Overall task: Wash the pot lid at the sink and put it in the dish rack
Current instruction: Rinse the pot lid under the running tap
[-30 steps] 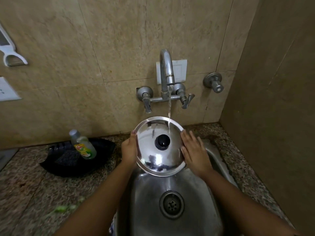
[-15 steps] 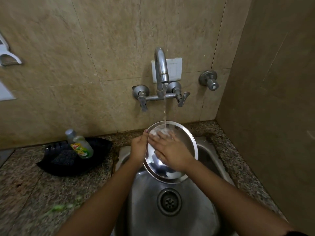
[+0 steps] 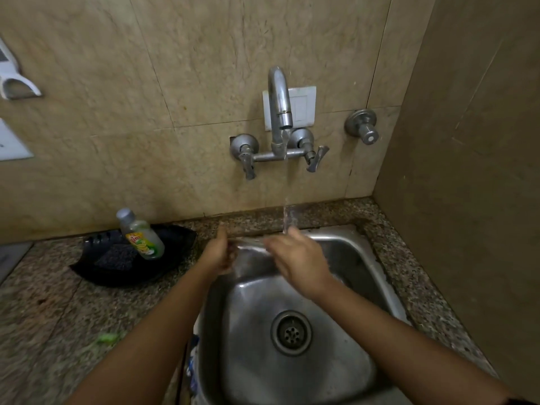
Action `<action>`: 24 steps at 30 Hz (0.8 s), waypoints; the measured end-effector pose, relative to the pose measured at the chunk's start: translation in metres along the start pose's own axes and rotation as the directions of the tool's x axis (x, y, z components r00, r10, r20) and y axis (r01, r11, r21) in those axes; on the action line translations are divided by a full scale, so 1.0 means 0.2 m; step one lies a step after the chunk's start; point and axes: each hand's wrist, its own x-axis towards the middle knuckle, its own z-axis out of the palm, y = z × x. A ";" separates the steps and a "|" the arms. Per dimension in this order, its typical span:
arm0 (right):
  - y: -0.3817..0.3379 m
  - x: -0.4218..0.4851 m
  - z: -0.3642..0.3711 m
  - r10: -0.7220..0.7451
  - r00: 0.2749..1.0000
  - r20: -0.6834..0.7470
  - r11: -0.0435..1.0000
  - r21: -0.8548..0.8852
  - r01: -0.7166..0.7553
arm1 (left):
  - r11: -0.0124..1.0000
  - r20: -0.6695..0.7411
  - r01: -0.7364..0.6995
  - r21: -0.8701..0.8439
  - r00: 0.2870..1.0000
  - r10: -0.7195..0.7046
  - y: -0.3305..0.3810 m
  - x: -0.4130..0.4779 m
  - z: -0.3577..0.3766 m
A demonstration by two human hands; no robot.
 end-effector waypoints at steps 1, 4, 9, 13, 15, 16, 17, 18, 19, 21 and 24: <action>0.01 0.05 -0.03 0.173 0.985 0.019 0.982 0.078 -0.174 | 0.985 -0.068 -0.063 0.159 0.995 0.074 -0.01 0.00 -0.03; 0.10 0.18 -0.05 0.563 0.778 0.279 0.681 0.378 -0.628 | 0.975 -0.011 -0.184 0.123 0.982 0.187 -0.06 0.01 -0.09; 0.28 0.25 -0.01 0.684 0.516 0.515 0.118 0.620 -0.776 | 0.952 0.340 -0.087 -0.294 0.921 0.190 -0.11 -0.03 -0.09; 0.36 0.24 0.09 0.776 0.521 0.357 0.375 0.402 -0.835 | 0.940 0.142 -0.178 -0.293 0.963 0.227 -0.09 -0.07 -0.01; 0.34 0.21 0.15 0.730 0.643 0.232 0.675 -0.092 -0.732 | 0.922 0.171 -0.132 -0.363 0.964 0.205 -0.10 -0.09 0.06; 0.32 0.20 0.18 0.651 0.727 0.219 0.757 -0.246 -0.605 | 0.918 0.193 -0.088 -0.386 0.966 0.174 -0.10 -0.09 0.08; 0.29 0.19 0.21 0.571 0.783 0.246 0.815 -0.286 -0.505 | 0.916 0.225 -0.043 -0.399 0.964 0.143 -0.10 -0.08 0.11; 0.25 0.19 0.24 0.484 0.822 0.299 0.871 -0.250 -0.422 | 0.917 0.247 -0.009 -0.398 0.962 0.117 -0.10 -0.07 0.14; 0.21 0.18 0.27 0.386 0.841 0.379 0.922 -0.178 -0.342 | 0.915 0.250 -0.004 -0.403 0.961 0.115 -0.08 -0.07 0.16; 0.14 0.13 0.28 0.155 0.835 0.529 0.986 -0.024 -0.168 | 0.931 0.123 -0.059 -0.361 0.986 0.110 -0.03 -0.07 0.17; 0.10 -0.02 0.19 0.011 0.805 0.593 0.996 0.065 -0.061 | 0.929 -0.041 -0.129 -0.348 0.992 0.123 -0.01 -0.04 0.13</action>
